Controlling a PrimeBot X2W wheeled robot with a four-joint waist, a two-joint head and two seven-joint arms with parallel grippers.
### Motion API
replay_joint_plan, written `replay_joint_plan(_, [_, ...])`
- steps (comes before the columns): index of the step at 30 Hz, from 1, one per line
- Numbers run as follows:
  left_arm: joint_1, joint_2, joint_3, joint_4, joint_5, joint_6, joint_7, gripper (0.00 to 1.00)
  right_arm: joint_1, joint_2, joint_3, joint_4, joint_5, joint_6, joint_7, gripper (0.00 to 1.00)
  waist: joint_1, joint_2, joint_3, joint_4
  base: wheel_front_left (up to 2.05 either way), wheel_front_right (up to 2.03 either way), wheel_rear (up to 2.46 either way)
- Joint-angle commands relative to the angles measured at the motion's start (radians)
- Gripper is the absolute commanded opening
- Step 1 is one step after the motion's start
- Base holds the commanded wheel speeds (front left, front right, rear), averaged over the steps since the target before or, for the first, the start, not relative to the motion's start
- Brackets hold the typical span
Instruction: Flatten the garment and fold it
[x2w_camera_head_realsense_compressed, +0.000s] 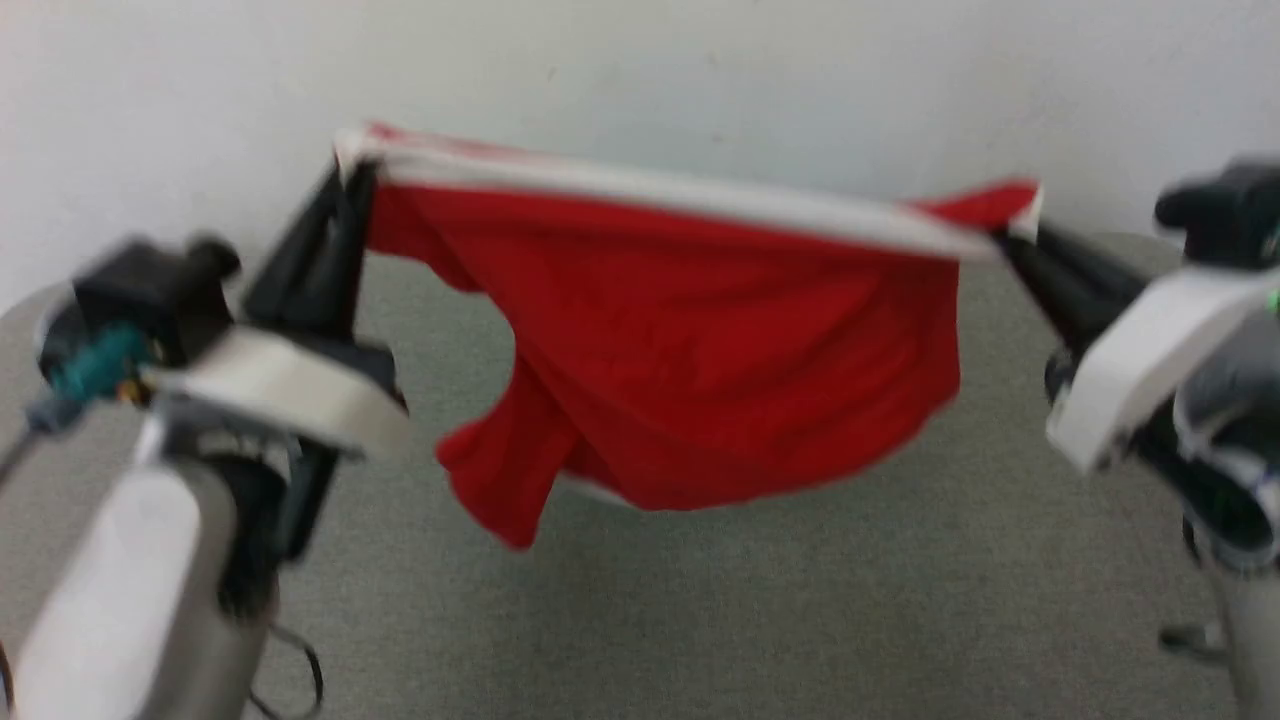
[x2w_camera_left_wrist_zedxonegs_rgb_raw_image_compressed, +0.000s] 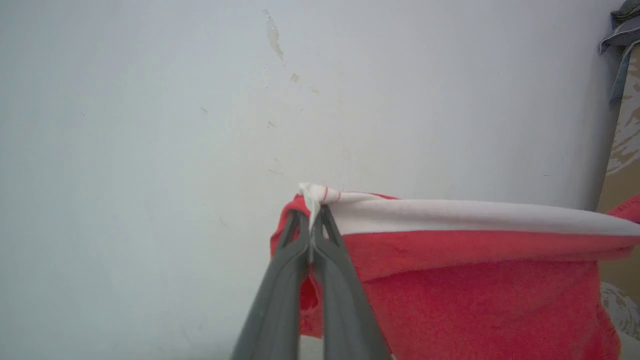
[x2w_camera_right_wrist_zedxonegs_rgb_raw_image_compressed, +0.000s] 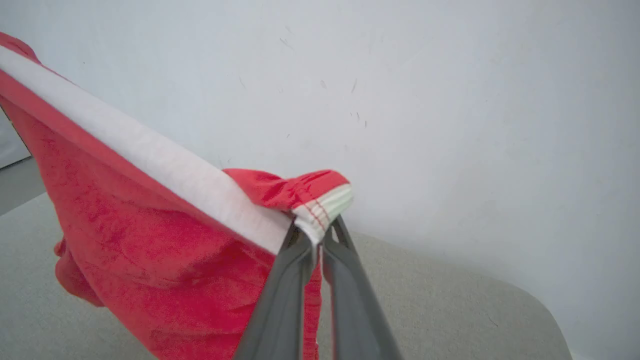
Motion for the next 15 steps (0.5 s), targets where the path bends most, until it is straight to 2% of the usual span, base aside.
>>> replay_joint_plan(1, [-0.071, 0.000, 0.015, 0.046, -0.009, -0.014, -0.005, 0.00, -0.071, 0.004, -0.005, 0.036, 0.016, -0.001, -0.005, 0.00, 0.0000, 0.0000, 0.046, -0.009, 0.00, 0.00, 0.00])
replay_joint_plan(5, [-0.275, -0.014, 0.014, 0.222, -0.019, -0.056, -0.002, 0.00, -0.273, 0.002, -0.004, 0.179, 0.037, -0.001, -0.053, 0.00, 0.0000, 0.0000, 0.126, -0.020, 0.00, 0.00, 0.00])
replay_joint_plan(9, [-0.459, -0.020, 0.013, 0.453, -0.010, -0.089, -0.017, 0.00, -0.454, 0.020, 0.008, 0.353, 0.043, -0.001, -0.165, 0.00, 0.0000, 0.0000, 0.201, -0.039, 0.00, 0.00, 0.00])
replay_joint_plan(15, [-0.694, -0.010, 0.038, 0.725, 0.030, -0.095, -0.130, 0.00, -0.688, 0.060, 0.050, 0.601, 0.034, -0.001, -0.358, 0.00, 0.0000, 0.0000, 0.305, -0.074, 0.00, 0.00, 0.00])
